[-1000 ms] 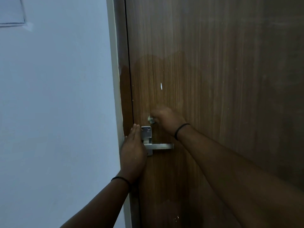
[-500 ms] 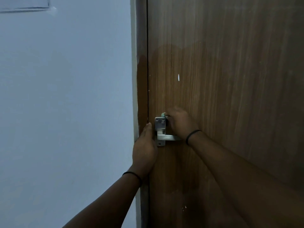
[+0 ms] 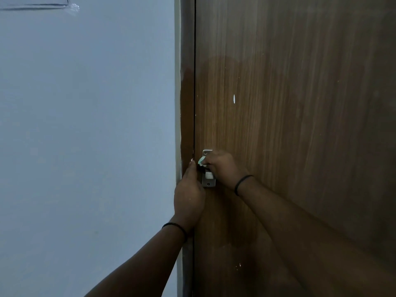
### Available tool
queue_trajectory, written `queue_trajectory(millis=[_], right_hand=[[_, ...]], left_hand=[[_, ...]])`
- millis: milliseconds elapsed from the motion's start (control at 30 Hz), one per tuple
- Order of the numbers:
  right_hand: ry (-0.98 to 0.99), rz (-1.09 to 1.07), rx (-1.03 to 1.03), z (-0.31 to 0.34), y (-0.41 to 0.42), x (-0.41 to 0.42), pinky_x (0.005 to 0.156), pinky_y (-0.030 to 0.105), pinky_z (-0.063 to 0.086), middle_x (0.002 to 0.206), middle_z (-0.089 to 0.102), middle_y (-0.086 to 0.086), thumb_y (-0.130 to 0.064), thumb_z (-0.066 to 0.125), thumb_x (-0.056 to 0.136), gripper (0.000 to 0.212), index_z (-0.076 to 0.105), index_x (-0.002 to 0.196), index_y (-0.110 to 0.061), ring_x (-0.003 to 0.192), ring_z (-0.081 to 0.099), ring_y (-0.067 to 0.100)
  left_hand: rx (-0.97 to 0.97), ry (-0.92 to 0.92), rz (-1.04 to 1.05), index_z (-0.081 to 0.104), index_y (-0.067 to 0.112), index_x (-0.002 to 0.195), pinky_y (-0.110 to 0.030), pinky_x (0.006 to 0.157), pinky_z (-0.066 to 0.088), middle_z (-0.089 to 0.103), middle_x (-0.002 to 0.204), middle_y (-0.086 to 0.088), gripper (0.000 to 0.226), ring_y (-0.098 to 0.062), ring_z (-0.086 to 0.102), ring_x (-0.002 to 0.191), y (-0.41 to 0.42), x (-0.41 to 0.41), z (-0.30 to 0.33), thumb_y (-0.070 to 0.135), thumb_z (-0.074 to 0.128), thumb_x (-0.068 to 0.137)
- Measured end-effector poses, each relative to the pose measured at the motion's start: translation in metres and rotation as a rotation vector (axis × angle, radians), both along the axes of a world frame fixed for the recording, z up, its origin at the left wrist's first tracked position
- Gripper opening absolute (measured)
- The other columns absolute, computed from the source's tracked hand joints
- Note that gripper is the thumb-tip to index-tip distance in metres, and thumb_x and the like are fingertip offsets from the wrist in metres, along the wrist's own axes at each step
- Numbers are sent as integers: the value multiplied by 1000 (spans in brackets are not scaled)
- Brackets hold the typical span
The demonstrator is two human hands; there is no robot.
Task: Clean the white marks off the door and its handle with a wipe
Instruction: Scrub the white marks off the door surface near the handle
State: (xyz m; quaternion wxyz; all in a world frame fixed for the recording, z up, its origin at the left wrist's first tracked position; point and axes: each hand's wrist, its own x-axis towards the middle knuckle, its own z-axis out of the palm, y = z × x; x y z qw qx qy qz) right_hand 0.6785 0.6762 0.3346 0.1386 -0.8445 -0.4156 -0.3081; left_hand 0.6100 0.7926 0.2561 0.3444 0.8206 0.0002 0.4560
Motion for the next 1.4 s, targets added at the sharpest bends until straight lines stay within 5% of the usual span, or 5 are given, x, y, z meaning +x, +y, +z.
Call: queue_trajectory(millis=[233,433,667,1100,1400], right_hand=[[-34,-146,448,-4,-48,4,85,25,50,106,70,5,-15,60,95,17,70,108,-13,96,64,15],[-6,-67,155,3,6,-8,84,32,50,104,64,5,-14,55,96,15,69,102,-13,96,59,19],[151,-184,161,4,-14,-6,87,35,55,113,68,8,-6,62,91,18,72,106,-10,101,64,19],[-64,-103,-105,-15,12,-36,99,33,47,118,65,10,-9,57,95,23,70,113,-12,114,57,23],[-292,-61,-76,-48,-26,-52,83,33,49,112,62,8,-13,65,91,20,69,110,-10,106,54,23]], left_hand=[[3,4,-13,33,14,151,-38,109,43,54,143,-7,52,-24,55,127,1,0,0,11,44,100],[-29,-14,-27,36,17,150,-33,108,42,54,142,-3,50,-19,54,128,-4,2,-5,12,43,100],[-18,32,5,35,16,150,-36,101,47,59,135,-8,52,-25,61,118,1,-4,-4,11,46,99],[-145,90,75,42,13,146,-41,100,48,63,130,-10,45,-29,62,116,-3,-7,3,19,46,101],[-144,38,71,53,12,135,-38,91,52,69,118,-9,37,-29,66,105,-10,-14,-3,19,51,99]])
